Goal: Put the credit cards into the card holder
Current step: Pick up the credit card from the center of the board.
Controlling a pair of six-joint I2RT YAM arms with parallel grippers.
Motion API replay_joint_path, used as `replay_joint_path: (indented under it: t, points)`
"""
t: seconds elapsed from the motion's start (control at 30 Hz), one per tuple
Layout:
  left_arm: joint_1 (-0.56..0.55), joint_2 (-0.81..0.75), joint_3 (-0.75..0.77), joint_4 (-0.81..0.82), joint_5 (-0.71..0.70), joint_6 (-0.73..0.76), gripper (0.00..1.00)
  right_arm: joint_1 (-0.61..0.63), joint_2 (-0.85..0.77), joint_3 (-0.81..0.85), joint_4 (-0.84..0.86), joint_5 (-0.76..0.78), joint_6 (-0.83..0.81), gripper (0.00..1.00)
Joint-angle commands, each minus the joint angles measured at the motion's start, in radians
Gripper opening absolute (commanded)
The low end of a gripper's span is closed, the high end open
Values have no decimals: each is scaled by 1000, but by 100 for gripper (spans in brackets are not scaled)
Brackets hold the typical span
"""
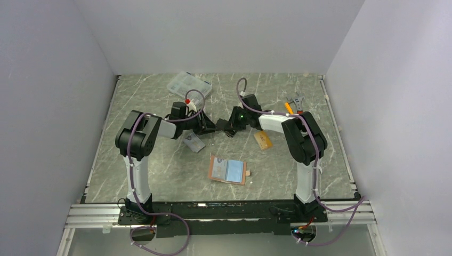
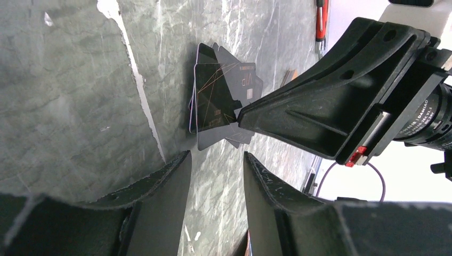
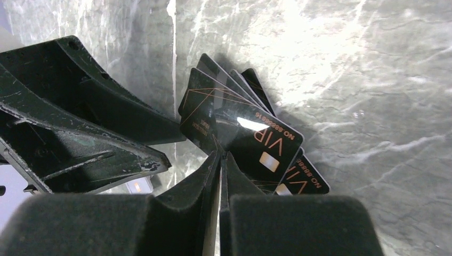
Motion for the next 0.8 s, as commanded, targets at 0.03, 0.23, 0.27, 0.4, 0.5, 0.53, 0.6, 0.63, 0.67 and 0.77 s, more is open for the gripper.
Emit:
replay_joint_path:
  t: [0.03,0.23,0.27,0.4,0.5,0.53,0.6,0.63,0.67,0.77]
  points:
    - [-9,16,32,25,-27,3,44,13,25,30,-20,13,-20,7]
    - [-23,33,64,2,-40,4,38,12,25,25,-39,0,-17,6]
    - [-24,37,72,-2,-38,3,37,12,25,24,-37,-1,-17,6]
    - [-26,57,87,-4,-35,0,28,12,23,15,-29,-14,-12,6]
    - [-27,62,89,-7,-31,1,20,9,20,8,-28,-31,-4,6]
    - [-26,62,89,-11,-29,2,18,8,17,5,-4,-37,-3,6]
    - [-27,60,86,-13,-21,2,13,9,11,4,3,-47,0,6]
    - [-27,57,85,-14,-17,2,11,8,7,2,6,-54,0,7]
    - [-27,54,83,-16,-16,2,10,6,2,-1,11,-63,2,7]
    - [-27,48,77,-7,-14,-2,6,-1,-14,-9,32,-97,6,9]
